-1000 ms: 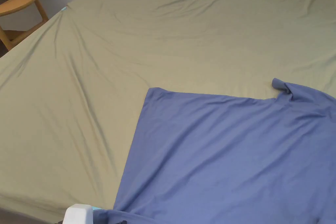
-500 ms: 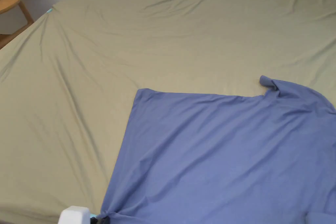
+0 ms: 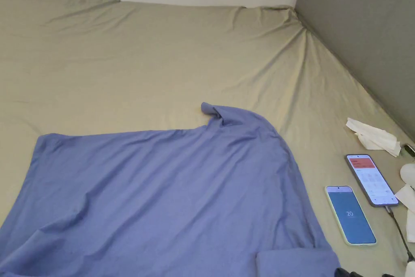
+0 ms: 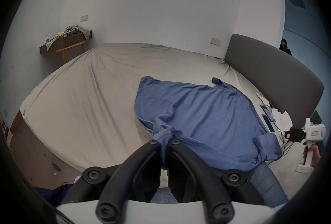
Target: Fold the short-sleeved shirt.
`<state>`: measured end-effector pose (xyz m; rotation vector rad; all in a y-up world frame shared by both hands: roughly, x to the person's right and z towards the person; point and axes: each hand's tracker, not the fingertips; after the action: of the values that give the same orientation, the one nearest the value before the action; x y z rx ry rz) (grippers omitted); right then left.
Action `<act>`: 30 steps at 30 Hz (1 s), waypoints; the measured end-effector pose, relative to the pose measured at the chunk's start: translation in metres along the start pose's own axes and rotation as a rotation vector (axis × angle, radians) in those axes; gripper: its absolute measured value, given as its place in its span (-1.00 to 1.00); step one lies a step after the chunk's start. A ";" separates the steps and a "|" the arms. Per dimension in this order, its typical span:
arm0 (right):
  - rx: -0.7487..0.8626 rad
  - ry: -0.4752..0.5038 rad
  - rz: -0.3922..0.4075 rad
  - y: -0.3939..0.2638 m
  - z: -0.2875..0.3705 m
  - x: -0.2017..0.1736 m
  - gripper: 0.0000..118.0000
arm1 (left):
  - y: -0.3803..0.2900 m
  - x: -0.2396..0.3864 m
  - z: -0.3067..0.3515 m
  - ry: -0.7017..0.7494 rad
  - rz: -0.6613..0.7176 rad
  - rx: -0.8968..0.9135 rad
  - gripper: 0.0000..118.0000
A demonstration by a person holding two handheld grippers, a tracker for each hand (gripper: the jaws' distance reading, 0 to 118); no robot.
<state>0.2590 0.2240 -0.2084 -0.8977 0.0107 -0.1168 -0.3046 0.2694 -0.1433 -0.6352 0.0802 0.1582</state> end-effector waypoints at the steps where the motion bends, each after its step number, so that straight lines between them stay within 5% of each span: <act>1: -0.056 0.003 0.000 -0.001 -0.010 0.000 0.98 | -0.001 0.000 -0.001 0.002 -0.003 -0.006 -0.93; 2: 0.028 0.103 0.048 -0.003 -0.016 0.004 0.80 | -0.001 0.000 -0.001 0.002 -0.005 -0.009 -0.93; 3: -0.009 0.088 0.002 -0.007 -0.019 0.008 0.68 | -0.001 0.000 -0.001 0.006 -0.005 -0.012 -0.93; 6: -0.075 0.053 0.024 -0.013 -0.033 0.005 0.56 | -0.002 0.002 -0.001 0.014 -0.010 -0.018 -0.93; 9: -0.118 0.070 0.066 -0.025 -0.040 0.006 -0.31 | -0.003 0.002 -0.002 0.023 -0.011 -0.030 -0.93; 10: -0.134 0.072 0.081 -0.027 -0.041 0.000 -0.87 | -0.003 0.002 -0.002 0.024 -0.009 -0.033 -0.93; 11: -0.147 0.075 0.096 -0.030 -0.042 0.000 -0.96 | -0.003 0.002 -0.003 0.026 -0.007 -0.035 -0.93; 21: 0.067 0.083 0.033 0.013 -0.014 -0.002 -0.97 | 0.013 0.002 -0.015 0.075 0.056 -0.013 -0.93; 30: 0.096 0.063 0.052 0.124 -0.105 -0.028 -0.97 | 0.065 0.004 -0.115 0.116 0.073 0.020 -0.93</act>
<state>0.2370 0.2217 -0.3722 -0.7967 0.0866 -0.0959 -0.3146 0.2528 -0.2746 -0.6213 0.2172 0.1909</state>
